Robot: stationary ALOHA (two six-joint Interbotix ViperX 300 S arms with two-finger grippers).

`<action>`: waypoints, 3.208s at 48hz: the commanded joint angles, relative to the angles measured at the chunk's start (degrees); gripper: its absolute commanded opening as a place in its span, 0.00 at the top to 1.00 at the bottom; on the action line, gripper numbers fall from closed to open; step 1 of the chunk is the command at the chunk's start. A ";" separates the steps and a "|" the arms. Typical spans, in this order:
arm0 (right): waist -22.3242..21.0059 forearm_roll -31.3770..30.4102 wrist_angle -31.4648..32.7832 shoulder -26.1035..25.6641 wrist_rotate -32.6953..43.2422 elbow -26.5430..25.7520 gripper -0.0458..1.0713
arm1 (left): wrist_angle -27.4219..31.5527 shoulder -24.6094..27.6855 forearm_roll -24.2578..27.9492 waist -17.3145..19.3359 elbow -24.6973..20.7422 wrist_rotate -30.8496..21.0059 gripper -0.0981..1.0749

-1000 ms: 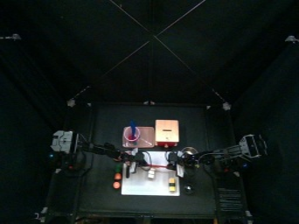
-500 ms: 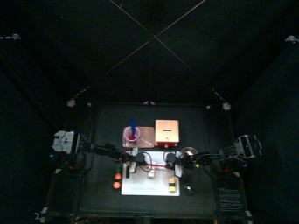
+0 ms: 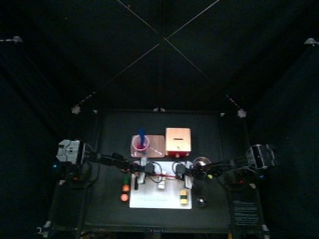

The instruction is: Cut white sushi roll

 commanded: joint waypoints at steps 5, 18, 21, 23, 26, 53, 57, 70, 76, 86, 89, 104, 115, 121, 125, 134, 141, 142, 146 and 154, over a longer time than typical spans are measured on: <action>0.88 -0.09 2.64 -5.01 -0.09 -0.18 0.63 | 0.44 -2.99 -0.09 -2.29 -0.26 0.18 0.63; 2.90 2.29 3.25 -4.66 -0.09 -0.44 0.63 | 0.79 -0.70 -2.11 -6.15 -0.70 0.09 0.63; 2.81 2.20 3.08 -4.31 -0.09 -0.53 0.63 | 1.05 -0.18 -2.90 -6.15 -0.79 0.18 0.63; 2.72 2.20 3.16 -4.13 -0.09 -0.53 0.63 | 1.23 0.00 -2.99 -6.15 -0.79 0.26 0.63; 2.72 2.02 3.08 -4.04 -0.09 -0.70 0.63 | 1.41 0.00 -2.99 -6.15 -0.70 0.26 0.63; 2.46 1.05 3.08 -1.49 -0.09 -0.97 0.63 | 1.58 1.76 -2.72 -5.01 -0.88 0.70 0.63; 2.81 1.32 3.08 -0.62 -0.09 -1.05 0.63 | 1.58 1.93 -2.81 -5.01 -0.79 0.70 0.63; 3.25 2.72 2.64 1.85 0.00 -1.49 0.63 | 1.58 3.25 -2.81 -5.27 -0.62 0.79 0.63; 5.01 5.27 2.64 2.99 -0.09 -1.85 0.63 | 1.76 3.78 -3.43 -6.86 -0.70 0.62 0.63; 6.33 6.94 1.58 5.27 -0.09 -2.11 0.63 | 3.43 4.66 -5.45 -9.14 -0.79 0.70 0.63; 6.42 6.94 1.32 6.06 -0.09 -2.20 0.63 | 3.60 4.92 -5.89 -9.32 -0.79 0.70 0.63; 6.15 5.36 1.49 5.89 -0.18 -3.43 0.63 | 4.92 3.08 -5.89 -9.05 -1.41 0.79 0.63; 4.92 1.23 2.72 0.62 -0.26 -3.87 0.63 | 6.33 -1.32 -3.87 -8.96 -2.72 0.97 0.63; 4.75 -1.93 4.04 -1.85 -0.18 -4.31 0.63 | 6.24 -2.72 -3.25 -9.05 -3.60 1.14 0.63; 4.92 -3.25 4.92 -2.90 -0.18 -4.31 0.63 | 5.80 -2.72 -2.90 -9.49 -3.87 1.14 0.63; 5.19 -2.99 5.89 -2.90 -0.09 -4.75 0.63 | 5.80 -2.02 -2.90 -12.04 -4.13 1.05 0.63; 5.89 -2.29 5.89 -2.20 -0.09 -4.83 0.63 | 6.15 -1.32 -3.52 -13.71 -4.31 0.79 0.63; 5.98 -2.11 5.89 -2.11 -0.09 -4.83 0.63 | 6.15 -1.14 -3.96 -13.89 -4.31 0.79 0.63; 6.24 -1.76 5.89 -1.67 -0.09 -4.83 0.63 | 6.15 -0.79 -5.45 -14.41 -4.48 0.88 0.63; 6.50 -1.49 5.80 -0.97 -0.09 -4.75 0.63 | 6.15 -0.53 -7.03 -15.12 -4.57 0.88 0.63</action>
